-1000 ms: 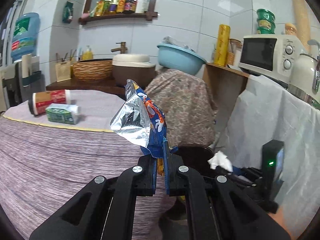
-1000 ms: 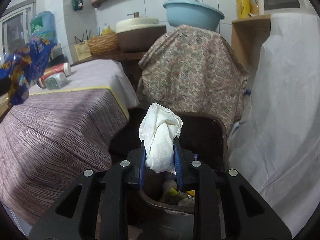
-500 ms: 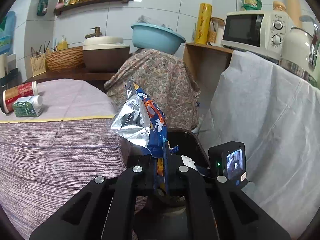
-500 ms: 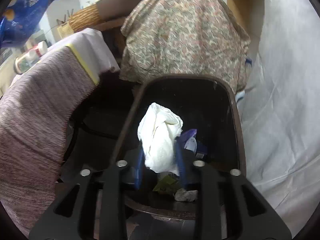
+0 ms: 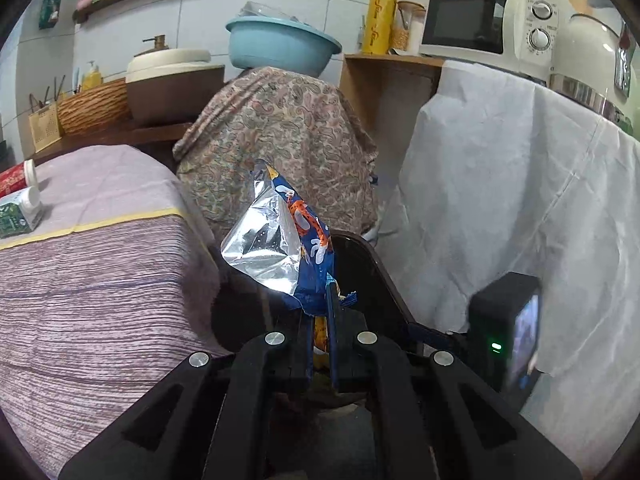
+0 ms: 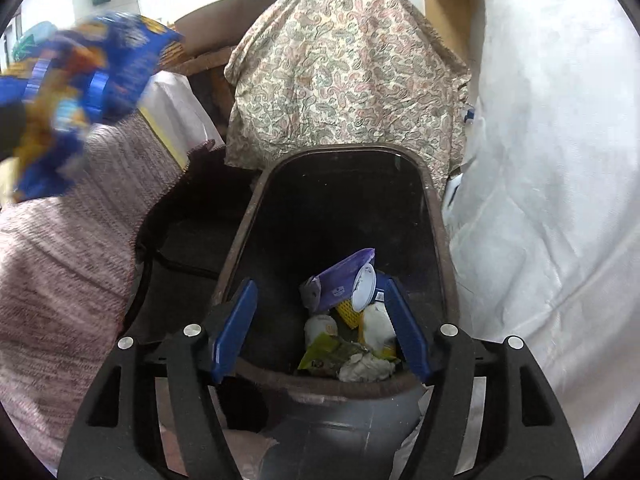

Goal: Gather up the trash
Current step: 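Open the left tool to drop the chip bag into the bin, then move both empty tools back over the table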

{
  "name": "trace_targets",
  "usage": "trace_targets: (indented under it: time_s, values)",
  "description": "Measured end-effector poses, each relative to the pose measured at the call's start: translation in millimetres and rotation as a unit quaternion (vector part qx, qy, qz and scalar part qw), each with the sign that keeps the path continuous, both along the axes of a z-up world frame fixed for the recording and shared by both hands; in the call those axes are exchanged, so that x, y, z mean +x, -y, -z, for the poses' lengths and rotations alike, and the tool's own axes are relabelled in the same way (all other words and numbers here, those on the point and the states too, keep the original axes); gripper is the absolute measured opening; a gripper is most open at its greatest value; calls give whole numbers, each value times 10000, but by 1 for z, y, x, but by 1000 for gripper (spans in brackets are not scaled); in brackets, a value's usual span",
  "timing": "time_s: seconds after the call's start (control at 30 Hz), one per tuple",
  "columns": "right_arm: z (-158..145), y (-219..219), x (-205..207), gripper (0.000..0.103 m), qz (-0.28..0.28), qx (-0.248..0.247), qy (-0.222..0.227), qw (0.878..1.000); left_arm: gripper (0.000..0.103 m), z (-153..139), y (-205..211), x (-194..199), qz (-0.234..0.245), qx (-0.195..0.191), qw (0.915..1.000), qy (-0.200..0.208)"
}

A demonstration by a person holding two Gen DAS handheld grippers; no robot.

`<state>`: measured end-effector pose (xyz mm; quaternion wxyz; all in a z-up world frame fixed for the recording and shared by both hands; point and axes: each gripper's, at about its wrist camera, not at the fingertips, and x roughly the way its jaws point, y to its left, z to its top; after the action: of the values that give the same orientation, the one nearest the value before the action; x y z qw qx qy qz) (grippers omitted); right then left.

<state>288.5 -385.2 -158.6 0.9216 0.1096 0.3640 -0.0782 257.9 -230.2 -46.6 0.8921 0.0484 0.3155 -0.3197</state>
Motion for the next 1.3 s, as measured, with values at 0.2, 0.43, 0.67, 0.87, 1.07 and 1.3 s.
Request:
trace_targets:
  time_s: [0.2,0.43,0.67,0.87,1.07,1.3]
  values:
    - [-12,1,-27,67,86,-43,158,9998,7,18,25,12,317,145,9988,-337]
    - [-18,3,-48,75,233,-89,252,9994,7,44,45,30,393,358,9963,-682]
    - [-22,4,-58,75,275,-118,269,9992,6,71,62,43,468,683,9922,-935]
    - [-21,4,-61,79,281,-94,227,9993,32,81,66,48,525,751,9901,-1065]
    - [-17,0,-65,80,262,-90,165,9995,60,61,58,41,428,546,9946,-777]
    - [-24,2,-69,81,329,-77,277,9990,75,25,43,33,317,95,9979,-558]
